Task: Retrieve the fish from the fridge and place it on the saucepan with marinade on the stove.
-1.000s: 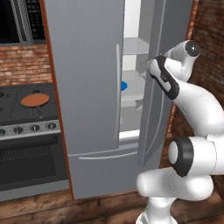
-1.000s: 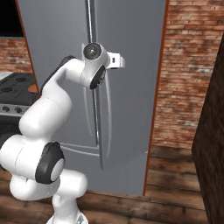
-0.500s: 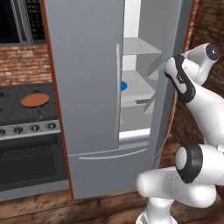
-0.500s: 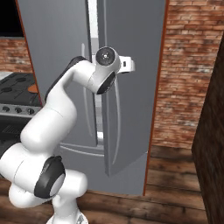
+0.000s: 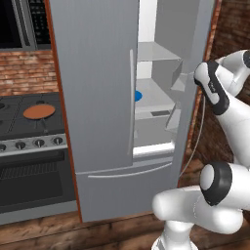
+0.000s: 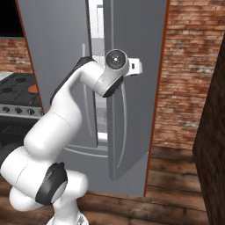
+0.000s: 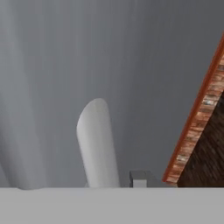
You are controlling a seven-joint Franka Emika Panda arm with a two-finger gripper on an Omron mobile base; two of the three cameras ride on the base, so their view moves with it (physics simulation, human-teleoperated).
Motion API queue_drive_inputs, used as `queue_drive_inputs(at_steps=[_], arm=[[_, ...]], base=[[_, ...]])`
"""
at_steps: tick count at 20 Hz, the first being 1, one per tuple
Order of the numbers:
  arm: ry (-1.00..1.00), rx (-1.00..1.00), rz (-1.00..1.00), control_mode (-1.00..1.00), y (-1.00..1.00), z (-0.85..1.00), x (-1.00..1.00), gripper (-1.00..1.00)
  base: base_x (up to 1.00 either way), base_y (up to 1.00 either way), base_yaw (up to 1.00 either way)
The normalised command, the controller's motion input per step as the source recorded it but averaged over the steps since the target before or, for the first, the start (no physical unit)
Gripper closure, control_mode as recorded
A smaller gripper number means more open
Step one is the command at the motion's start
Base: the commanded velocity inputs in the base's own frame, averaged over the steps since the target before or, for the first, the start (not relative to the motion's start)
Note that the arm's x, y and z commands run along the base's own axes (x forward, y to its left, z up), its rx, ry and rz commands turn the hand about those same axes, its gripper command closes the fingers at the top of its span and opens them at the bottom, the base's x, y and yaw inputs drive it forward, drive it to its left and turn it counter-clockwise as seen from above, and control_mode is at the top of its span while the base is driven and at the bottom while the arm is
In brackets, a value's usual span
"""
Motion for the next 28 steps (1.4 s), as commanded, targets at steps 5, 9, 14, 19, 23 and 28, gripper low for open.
queue_drive_inputs(at_steps=[5,9,14,19,23,28], arm=[[0.00,0.00,0.02,-1.00,-0.29,0.15,-0.10,1.00],[0.00,0.00,0.05,-1.00,-0.35,0.10,-0.02,1.00],[0.00,0.00,0.07,-1.00,-0.35,0.11,0.00,1.00],[0.00,0.00,0.07,-1.00,-0.31,0.06,0.00,1.00],[0.00,0.00,0.03,-1.00,-0.06,0.00,0.00,1.00],[0.00,0.00,0.01,-1.00,0.00,0.00,0.00,-1.00]], base=[[0.00,0.00,0.00],[0.00,0.00,0.00],[0.00,0.00,0.00],[0.00,0.00,0.00],[0.00,0.00,0.00],[0.00,0.00,0.00]])
